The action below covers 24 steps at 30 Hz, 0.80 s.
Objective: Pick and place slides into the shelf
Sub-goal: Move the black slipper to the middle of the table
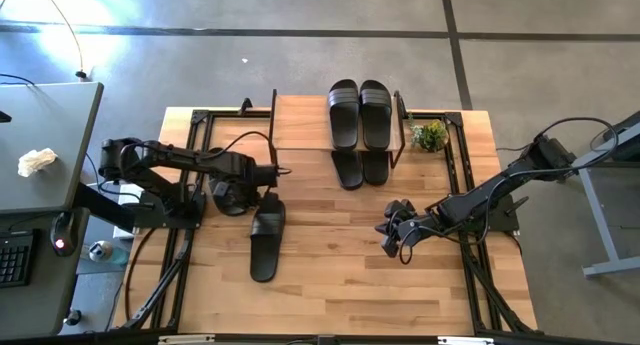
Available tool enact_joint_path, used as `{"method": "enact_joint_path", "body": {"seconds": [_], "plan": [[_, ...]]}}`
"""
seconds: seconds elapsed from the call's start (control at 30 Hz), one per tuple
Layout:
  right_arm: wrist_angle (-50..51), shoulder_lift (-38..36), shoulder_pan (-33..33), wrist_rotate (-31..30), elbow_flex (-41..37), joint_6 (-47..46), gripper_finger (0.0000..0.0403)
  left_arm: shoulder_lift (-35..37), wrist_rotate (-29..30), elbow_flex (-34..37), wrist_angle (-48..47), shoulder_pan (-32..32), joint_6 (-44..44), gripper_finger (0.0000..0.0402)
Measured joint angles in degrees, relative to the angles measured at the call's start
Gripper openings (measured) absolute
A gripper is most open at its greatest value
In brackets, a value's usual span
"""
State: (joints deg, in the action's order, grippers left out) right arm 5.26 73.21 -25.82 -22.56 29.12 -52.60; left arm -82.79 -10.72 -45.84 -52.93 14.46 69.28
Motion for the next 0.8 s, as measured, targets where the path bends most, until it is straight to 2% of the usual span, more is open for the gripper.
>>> {"method": "enact_joint_path", "body": {"seconds": [0.2,0.27,0.43,0.6,0.8], "plan": [[0.0,0.0,0.0,0.5,0.0,0.0,0.0,0.0,1.6,-1.6,-0.4,-2.7,-0.4,0.0],[0.0,0.0,0.0,0.5,0.0,0.0,0.0,0.0,3.6,-2.5,-1.1,-3.4,-2.4,0.0],[0.0,0.0,0.0,0.5,0.0,0.0,0.0,0.0,4.4,-5.7,-4.6,-3.2,-7.7,0.0],[0.0,0.0,0.0,0.5,0.0,0.0,0.0,0.2,6.3,-9.5,-11.8,0.0,-12.2,0.0],[0.0,0.0,0.0,0.5,0.0,0.0,0.0,1.4,6.0,-12.4,-18.2,9.4,-20.4,0.0001]]}}
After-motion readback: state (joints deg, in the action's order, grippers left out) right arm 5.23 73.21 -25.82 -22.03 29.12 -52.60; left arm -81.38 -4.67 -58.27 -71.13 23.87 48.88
